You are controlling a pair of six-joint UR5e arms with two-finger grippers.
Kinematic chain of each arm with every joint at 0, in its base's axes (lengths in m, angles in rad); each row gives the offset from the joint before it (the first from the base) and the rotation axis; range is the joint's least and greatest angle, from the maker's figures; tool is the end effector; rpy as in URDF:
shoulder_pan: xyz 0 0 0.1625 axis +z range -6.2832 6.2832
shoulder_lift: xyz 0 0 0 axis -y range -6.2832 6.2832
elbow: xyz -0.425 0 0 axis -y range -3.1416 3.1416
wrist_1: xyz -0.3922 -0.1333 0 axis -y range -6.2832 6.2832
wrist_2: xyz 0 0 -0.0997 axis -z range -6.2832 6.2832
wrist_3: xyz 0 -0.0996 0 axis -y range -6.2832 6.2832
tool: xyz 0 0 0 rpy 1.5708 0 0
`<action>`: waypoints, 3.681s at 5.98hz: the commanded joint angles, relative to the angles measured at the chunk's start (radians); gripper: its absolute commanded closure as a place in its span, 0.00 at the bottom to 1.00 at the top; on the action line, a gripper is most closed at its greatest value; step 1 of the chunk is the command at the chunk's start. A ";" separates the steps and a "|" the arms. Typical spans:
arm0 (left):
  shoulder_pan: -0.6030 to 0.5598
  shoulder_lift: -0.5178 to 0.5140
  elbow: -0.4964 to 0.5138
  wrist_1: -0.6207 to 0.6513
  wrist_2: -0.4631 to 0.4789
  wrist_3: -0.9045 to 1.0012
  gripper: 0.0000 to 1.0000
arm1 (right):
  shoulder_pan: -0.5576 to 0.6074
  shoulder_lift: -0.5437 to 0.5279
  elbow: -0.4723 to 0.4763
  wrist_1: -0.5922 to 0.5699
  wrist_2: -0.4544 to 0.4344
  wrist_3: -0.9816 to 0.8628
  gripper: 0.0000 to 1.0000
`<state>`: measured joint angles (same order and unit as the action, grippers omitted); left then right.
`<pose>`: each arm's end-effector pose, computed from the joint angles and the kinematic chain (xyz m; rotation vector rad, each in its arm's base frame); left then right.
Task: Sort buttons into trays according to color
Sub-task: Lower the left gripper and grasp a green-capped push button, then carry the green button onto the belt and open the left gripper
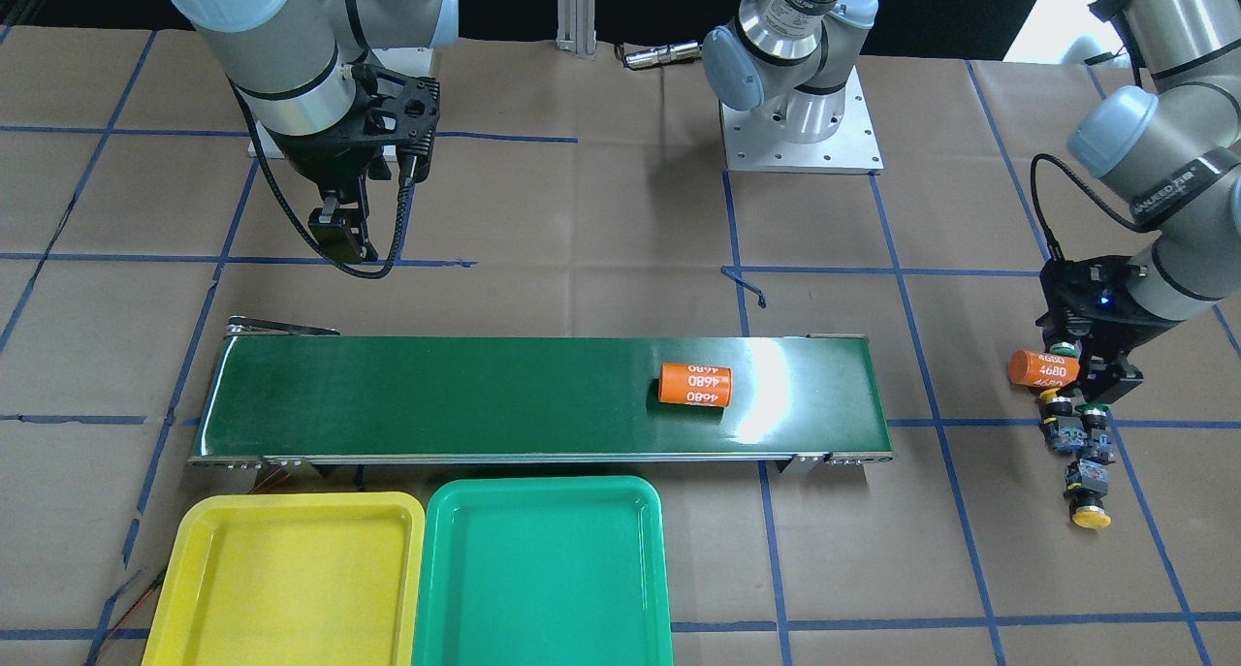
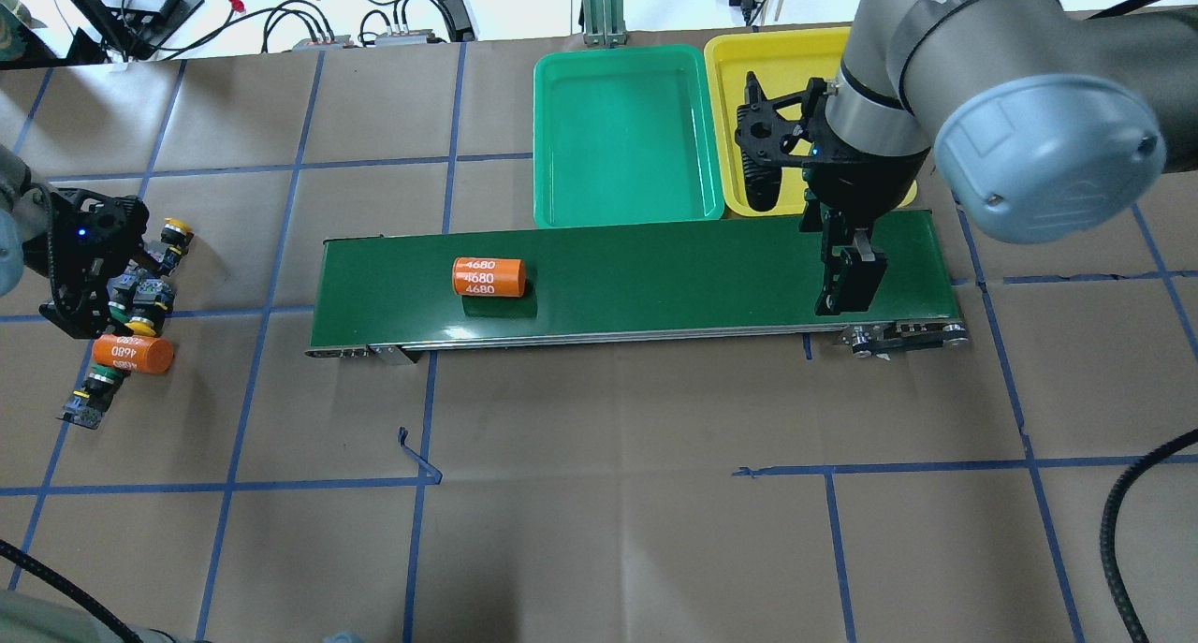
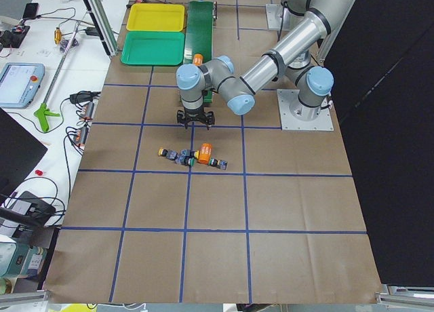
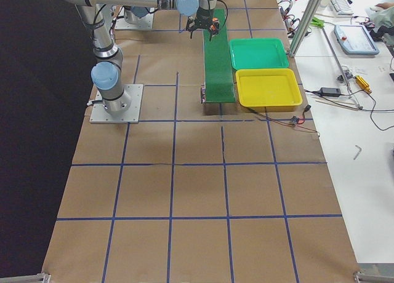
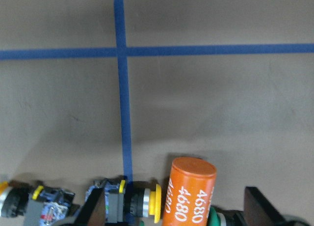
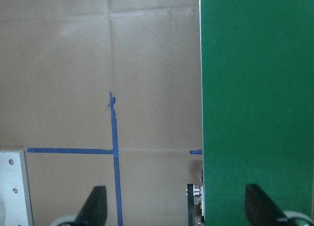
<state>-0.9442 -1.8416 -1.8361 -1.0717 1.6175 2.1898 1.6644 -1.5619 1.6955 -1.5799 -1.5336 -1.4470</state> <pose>0.2164 -0.5184 0.2686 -2.1928 -2.2076 -0.0810 0.1812 -0.4642 0.4241 -2.1093 2.1790 0.1120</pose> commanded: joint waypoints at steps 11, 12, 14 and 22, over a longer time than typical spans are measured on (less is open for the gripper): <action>0.219 -0.105 -0.124 0.156 0.097 -0.768 0.89 | 0.002 -0.001 0.003 -0.008 -0.056 -0.001 0.00; 0.217 -0.093 -0.121 0.141 0.099 -0.771 0.95 | 0.002 -0.003 0.004 -0.006 -0.057 -0.001 0.00; 0.184 -0.017 -0.101 0.058 0.131 -0.771 0.98 | 0.002 0.008 0.006 -0.015 -0.057 -0.006 0.00; -0.593 0.021 -0.020 -0.018 0.111 -0.677 0.99 | 0.023 -0.021 0.030 -0.041 -0.082 -0.029 0.00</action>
<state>-1.4383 -1.7605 -1.8795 -1.1044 1.7324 1.5127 1.6871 -1.5771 1.7212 -1.6164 -1.6182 -1.4751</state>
